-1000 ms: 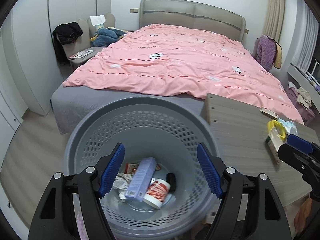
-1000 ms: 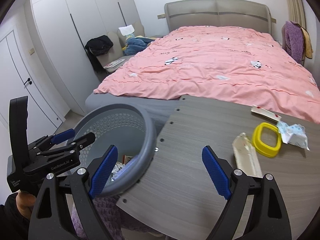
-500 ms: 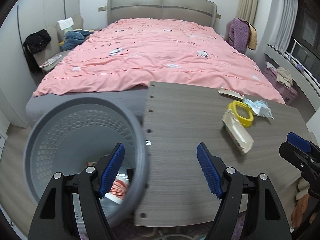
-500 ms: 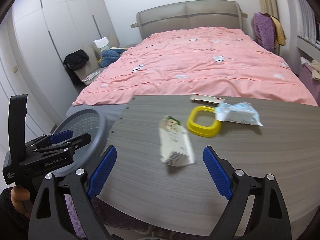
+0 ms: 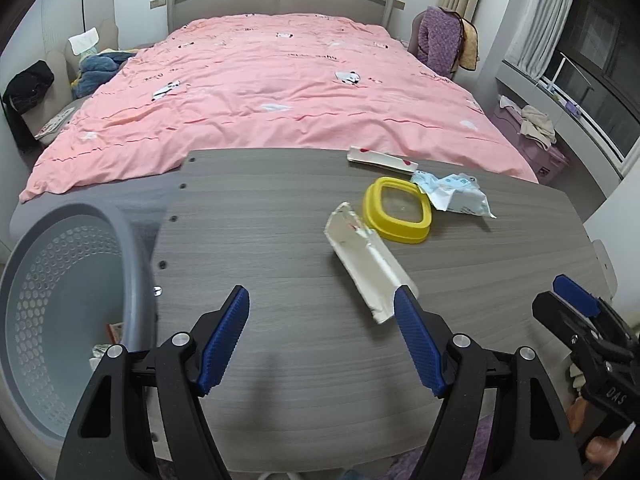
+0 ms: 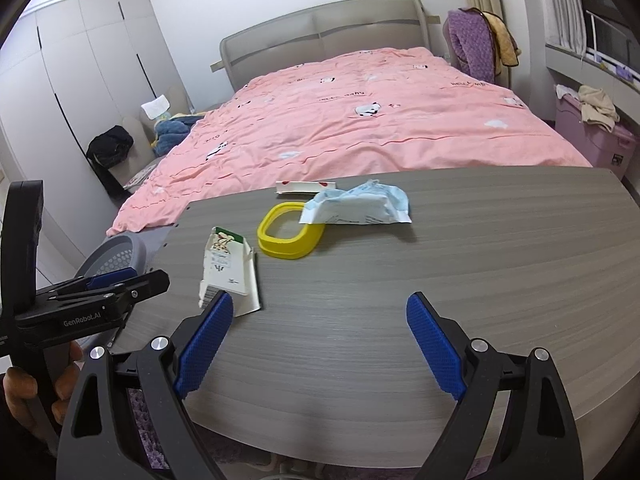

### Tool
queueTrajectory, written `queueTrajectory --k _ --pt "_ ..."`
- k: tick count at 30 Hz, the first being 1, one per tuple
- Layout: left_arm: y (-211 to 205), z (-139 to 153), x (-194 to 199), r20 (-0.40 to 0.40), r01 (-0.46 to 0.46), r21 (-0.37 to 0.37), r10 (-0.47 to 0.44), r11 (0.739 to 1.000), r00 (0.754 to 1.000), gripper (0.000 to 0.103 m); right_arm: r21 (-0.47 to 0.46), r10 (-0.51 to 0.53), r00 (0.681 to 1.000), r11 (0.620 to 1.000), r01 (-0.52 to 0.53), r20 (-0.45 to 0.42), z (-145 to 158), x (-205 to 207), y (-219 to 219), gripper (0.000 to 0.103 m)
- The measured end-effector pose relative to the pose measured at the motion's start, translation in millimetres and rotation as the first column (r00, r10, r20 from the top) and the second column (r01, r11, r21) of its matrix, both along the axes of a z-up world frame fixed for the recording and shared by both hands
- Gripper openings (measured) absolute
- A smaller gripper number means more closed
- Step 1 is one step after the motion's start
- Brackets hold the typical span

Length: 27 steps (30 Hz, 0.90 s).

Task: Collect trash
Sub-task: 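Move both tools back from the basket toward the white tray on the table, then grasp the white paper tray with the left gripper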

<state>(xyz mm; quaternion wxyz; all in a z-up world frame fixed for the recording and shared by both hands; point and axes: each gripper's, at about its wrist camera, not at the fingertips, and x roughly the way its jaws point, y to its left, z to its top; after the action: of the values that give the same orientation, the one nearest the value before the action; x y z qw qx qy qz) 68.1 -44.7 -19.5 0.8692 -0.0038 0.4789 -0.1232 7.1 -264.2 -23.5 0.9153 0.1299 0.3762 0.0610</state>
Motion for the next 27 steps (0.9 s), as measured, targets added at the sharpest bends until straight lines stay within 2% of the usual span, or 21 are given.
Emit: queueTrajectory --k 5,9,16,27 --pt "-16.1 -6.1 14.9 -0.038 -0.027 -0.018 0.027 0.999 0.999 0.072 0.037 -0.006 1.0 0.999 0.006 0.001 -6.5 -1.0 -16.1 0.087" --pt "-27.6 -8.4 20.8 -0.031 -0.042 -0.013 0.041 0.999 0.999 0.072 0.059 -0.014 1.0 0.998 0.014 0.007 -10.0 -0.4 -26.8 0.087" --pt "-36.6 -27.4 31.7 -0.064 -0.076 -0.001 0.076 0.997 0.995 0.072 0.082 -0.011 1.0 0.997 0.009 0.022 -14.0 -2.8 -32.6 0.087" --pt "-50.0 -41.6 43.4 -0.073 -0.08 -0.012 0.079 0.997 0.994 0.071 0.102 -0.006 1.0 0.995 0.004 0.02 -20.5 -6.7 -41.1 0.087"
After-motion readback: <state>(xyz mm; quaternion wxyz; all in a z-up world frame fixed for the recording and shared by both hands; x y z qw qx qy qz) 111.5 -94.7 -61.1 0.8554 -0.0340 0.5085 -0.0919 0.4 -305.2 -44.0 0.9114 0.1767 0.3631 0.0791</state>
